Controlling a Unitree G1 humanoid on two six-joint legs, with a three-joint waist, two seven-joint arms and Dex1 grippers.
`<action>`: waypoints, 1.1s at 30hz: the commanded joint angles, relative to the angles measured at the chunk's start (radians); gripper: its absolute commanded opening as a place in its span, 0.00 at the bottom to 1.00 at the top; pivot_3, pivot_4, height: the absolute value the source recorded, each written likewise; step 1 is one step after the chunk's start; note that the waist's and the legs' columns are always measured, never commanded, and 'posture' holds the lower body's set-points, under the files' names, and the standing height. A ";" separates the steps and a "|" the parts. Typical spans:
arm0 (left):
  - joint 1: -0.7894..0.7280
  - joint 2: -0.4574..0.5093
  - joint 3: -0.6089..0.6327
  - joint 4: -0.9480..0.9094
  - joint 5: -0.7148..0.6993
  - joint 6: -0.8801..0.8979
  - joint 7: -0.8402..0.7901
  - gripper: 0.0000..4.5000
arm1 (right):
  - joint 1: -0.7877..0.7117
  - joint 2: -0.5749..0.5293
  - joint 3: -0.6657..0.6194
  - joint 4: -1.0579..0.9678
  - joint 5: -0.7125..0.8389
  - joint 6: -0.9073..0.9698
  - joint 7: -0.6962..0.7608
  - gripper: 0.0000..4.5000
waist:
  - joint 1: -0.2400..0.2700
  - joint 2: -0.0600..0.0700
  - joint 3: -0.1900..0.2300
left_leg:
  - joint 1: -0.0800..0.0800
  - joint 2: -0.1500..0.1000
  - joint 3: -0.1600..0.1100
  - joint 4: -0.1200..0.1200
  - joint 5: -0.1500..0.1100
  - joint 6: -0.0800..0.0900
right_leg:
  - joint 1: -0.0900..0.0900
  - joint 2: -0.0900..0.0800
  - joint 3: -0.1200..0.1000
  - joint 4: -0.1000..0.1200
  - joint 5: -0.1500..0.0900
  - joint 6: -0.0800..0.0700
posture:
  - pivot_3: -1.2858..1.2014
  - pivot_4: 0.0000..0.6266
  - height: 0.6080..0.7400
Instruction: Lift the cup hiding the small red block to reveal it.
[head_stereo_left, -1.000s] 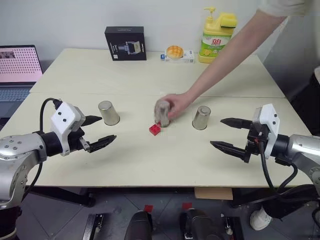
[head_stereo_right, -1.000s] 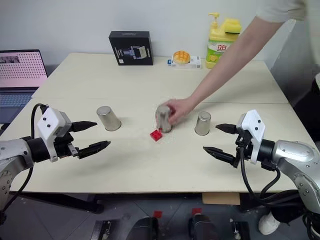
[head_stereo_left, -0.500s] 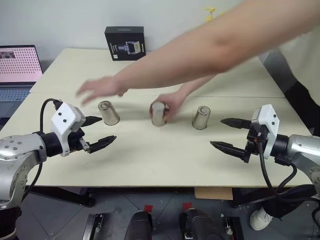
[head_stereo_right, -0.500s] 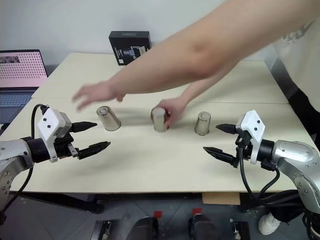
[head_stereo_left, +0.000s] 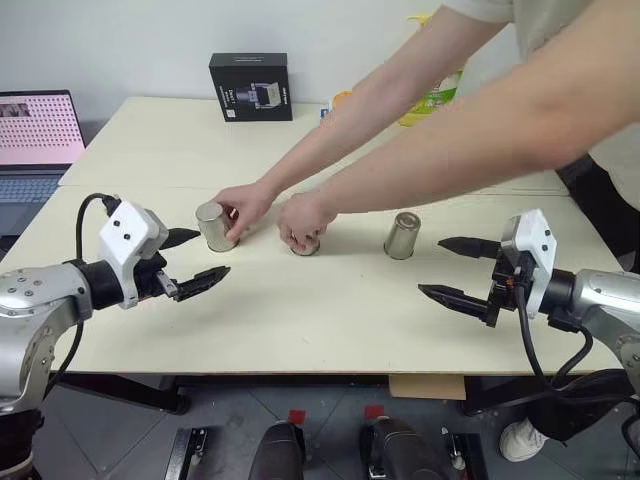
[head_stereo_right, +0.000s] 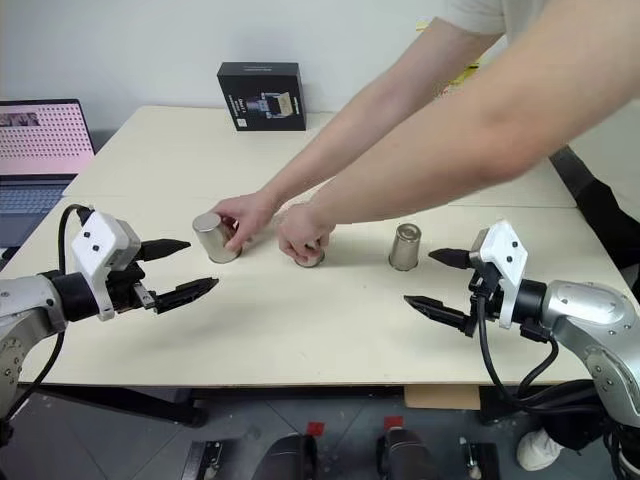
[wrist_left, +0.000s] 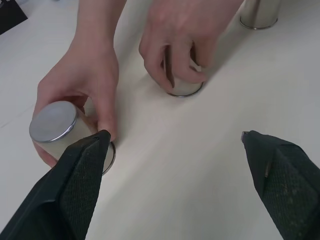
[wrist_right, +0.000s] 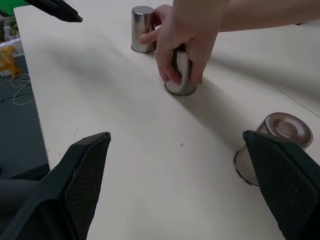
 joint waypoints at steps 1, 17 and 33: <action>-0.056 -0.024 0.016 0.068 -0.006 0.007 0.041 0.99 | -0.053 0.009 0.026 -0.028 0.019 -0.001 0.007 1.00 | 0.000 0.000 0.000 | 0.000 0.000 0.000 0.000 0.000 0.000 | 0.000 0.000 0.000 0.000 0.000 0.000 | 0.52 0.24 1.00; -0.449 -0.186 -0.192 0.594 0.208 -0.145 0.180 0.99 | -0.293 0.091 0.204 -0.017 0.035 0.106 -0.014 1.00 | 0.005 -0.002 -0.001 | -0.002 -0.001 0.001 0.001 0.000 0.000 | 0.000 0.001 -0.001 0.000 0.001 0.001 | 0.52 0.24 1.00; -0.673 -0.285 -0.294 0.972 0.320 -0.295 0.138 0.90 | -0.257 0.094 0.195 -0.067 0.046 0.125 -0.039 1.00 | 0.002 -0.002 -0.001 | -0.002 -0.002 0.002 0.001 0.000 0.000 | 0.000 0.002 -0.001 0.000 0.001 0.001 | 0.52 0.24 1.00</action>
